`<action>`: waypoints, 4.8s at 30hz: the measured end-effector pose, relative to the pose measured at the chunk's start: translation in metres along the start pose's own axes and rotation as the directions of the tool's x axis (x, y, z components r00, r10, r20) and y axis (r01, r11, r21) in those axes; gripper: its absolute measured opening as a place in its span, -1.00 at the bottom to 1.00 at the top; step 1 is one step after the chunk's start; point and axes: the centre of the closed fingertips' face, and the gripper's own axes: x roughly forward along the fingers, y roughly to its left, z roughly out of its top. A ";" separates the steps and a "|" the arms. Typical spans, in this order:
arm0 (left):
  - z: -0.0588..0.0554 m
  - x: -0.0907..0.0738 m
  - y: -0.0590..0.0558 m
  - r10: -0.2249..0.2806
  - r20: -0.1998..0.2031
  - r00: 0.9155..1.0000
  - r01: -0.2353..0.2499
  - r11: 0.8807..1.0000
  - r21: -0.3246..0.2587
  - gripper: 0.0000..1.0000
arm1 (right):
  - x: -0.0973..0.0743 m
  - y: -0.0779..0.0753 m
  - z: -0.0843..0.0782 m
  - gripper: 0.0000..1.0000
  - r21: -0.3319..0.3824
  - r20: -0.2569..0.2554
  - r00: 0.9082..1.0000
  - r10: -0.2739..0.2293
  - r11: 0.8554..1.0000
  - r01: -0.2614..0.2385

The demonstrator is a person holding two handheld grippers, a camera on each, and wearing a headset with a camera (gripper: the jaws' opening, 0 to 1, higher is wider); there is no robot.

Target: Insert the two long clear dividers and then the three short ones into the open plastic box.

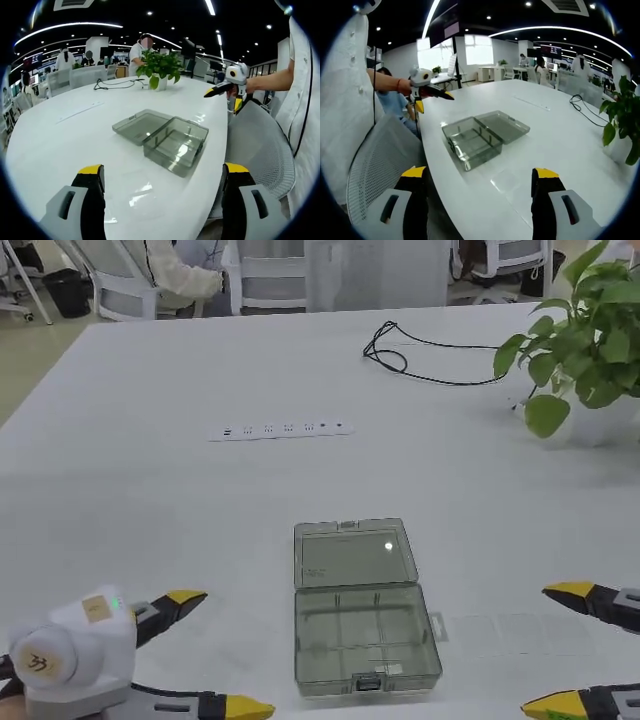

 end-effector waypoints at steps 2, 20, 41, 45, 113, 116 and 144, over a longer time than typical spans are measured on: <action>0.000 -0.002 0.007 0.016 0.003 1.000 -0.016 1.000 -0.012 0.98 | 0.000 0.000 0.000 0.71 0.001 0.001 1.000 -0.001 1.000 0.001; -0.026 -0.010 0.063 0.157 -0.138 0.978 -0.172 0.979 -0.110 0.73 | 0.003 0.000 0.004 0.70 0.016 0.020 1.000 -0.006 1.000 0.005; -0.073 -0.007 0.095 0.219 -0.381 0.898 -0.281 0.953 -0.116 0.13 | 0.006 -0.001 0.003 0.68 0.037 0.036 0.999 -0.007 0.999 0.006; -0.080 -0.007 0.099 0.234 -0.426 0.874 -0.305 0.946 -0.106 0.04 | 0.007 -0.002 0.004 0.68 0.039 0.039 0.999 -0.007 0.999 0.006; -0.093 -0.009 0.098 0.194 -0.556 0.808 -0.352 0.916 -0.193 -0.40 | 0.015 0.000 0.008 0.65 0.038 0.052 0.999 0.009 0.999 -0.011; -0.088 -0.011 0.097 0.194 -0.526 0.828 -0.357 0.906 -0.227 -0.40 | 0.015 0.001 0.011 0.65 0.039 0.054 0.999 0.008 0.999 -0.010; 0.038 0.014 0.022 0.131 -0.045 0.990 -0.137 0.870 -0.474 -0.40 | 0.032 0.018 0.106 0.20 0.125 0.194 0.981 0.015 0.991 -0.039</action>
